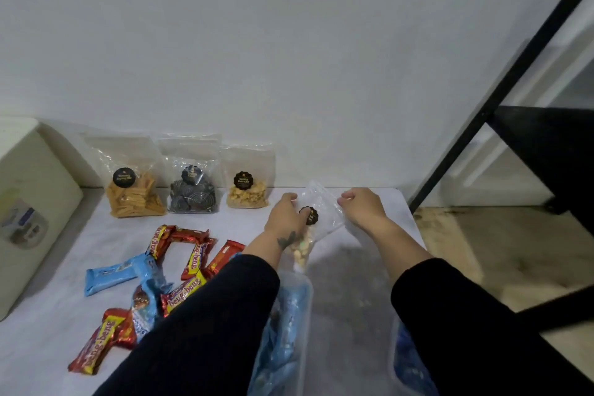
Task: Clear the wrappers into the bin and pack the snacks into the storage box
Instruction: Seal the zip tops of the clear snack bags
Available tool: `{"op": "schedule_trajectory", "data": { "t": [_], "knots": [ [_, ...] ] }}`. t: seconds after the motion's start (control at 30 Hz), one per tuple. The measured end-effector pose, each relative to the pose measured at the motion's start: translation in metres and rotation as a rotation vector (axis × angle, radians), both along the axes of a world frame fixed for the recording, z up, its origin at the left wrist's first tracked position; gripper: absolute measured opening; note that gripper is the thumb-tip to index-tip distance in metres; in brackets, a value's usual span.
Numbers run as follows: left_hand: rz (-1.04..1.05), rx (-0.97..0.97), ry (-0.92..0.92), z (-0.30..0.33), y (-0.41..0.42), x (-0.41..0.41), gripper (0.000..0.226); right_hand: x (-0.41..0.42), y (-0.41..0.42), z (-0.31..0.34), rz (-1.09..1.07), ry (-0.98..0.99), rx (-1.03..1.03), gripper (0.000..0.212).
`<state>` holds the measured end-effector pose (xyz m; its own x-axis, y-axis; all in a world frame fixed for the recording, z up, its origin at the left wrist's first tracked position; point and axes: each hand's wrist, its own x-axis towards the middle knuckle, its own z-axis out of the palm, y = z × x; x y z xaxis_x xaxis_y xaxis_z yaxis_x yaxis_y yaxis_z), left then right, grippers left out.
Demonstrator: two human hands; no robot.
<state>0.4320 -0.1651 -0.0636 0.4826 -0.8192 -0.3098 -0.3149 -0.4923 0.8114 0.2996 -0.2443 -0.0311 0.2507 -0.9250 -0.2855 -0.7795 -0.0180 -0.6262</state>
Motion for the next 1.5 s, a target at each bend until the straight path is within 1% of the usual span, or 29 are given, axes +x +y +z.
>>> {"op": "schedule_trajectory", "data": {
  "t": [0.03,0.07,0.1,0.17,0.27,0.33,0.43,0.5,0.57,0.7,0.83,1.0,1.1,1.33,1.43,1.5],
  "knots": [
    [-0.001,0.004,-0.015,-0.002,0.000,-0.002,0.053,-0.004,0.003,-0.001,-0.030,-0.023,0.020,0.027],
    [0.006,-0.002,-0.018,-0.004,0.000,-0.003,0.053,-0.007,0.005,-0.002,-0.065,-0.065,0.053,0.028],
    [0.017,-0.008,-0.003,-0.004,0.000,-0.003,0.052,-0.010,0.007,-0.003,-0.096,-0.122,0.077,0.023],
    [0.046,-0.047,0.052,0.000,0.002,-0.006,0.050,-0.012,0.010,0.000,-0.123,-0.217,0.061,0.018],
    [0.080,-0.171,0.096,0.015,0.007,-0.006,0.039,-0.013,0.017,0.020,-0.085,-0.377,0.017,0.012],
    [0.079,-0.290,0.091,0.028,0.010,-0.001,0.026,-0.017,0.019,0.034,-0.019,-0.415,-0.034,0.011],
    [0.064,-0.404,0.141,0.044,0.013,0.008,0.011,-0.023,0.021,0.049,0.075,-0.387,-0.123,0.015],
    [0.054,-0.391,0.183,0.040,0.025,0.002,0.008,-0.035,0.034,0.046,0.082,-0.348,-0.125,0.020],
    [0.067,-0.417,0.203,0.039,0.025,0.002,0.008,-0.037,0.035,0.045,0.084,-0.308,-0.125,0.021],
    [0.089,-0.453,0.230,0.040,0.026,0.000,0.010,-0.038,0.038,0.044,0.073,-0.248,-0.191,0.010],
    [0.096,-0.466,0.235,0.040,0.027,-0.006,0.007,-0.040,0.036,0.043,0.047,-0.222,-0.157,0.005],
    [0.122,-0.449,0.254,0.040,0.024,-0.005,0.006,-0.037,0.032,0.046,0.125,-0.192,-0.136,0.010],
    [0.125,-0.434,0.236,0.042,0.023,-0.004,0.009,-0.034,0.031,0.048,0.148,-0.206,-0.165,0.015],
    [0.126,-0.415,0.248,0.045,0.020,-0.006,0.010,-0.025,0.029,0.043,0.084,-0.234,-0.183,0.002],
    [0.136,-0.417,0.249,0.046,0.019,-0.005,0.011,-0.024,0.027,0.044,0.116,-0.216,-0.165,0.003],
    [0.145,-0.417,0.238,0.045,0.018,-0.003,0.010,-0.023,0.027,0.045,0.162,-0.196,-0.145,0.008]
  ]
}}
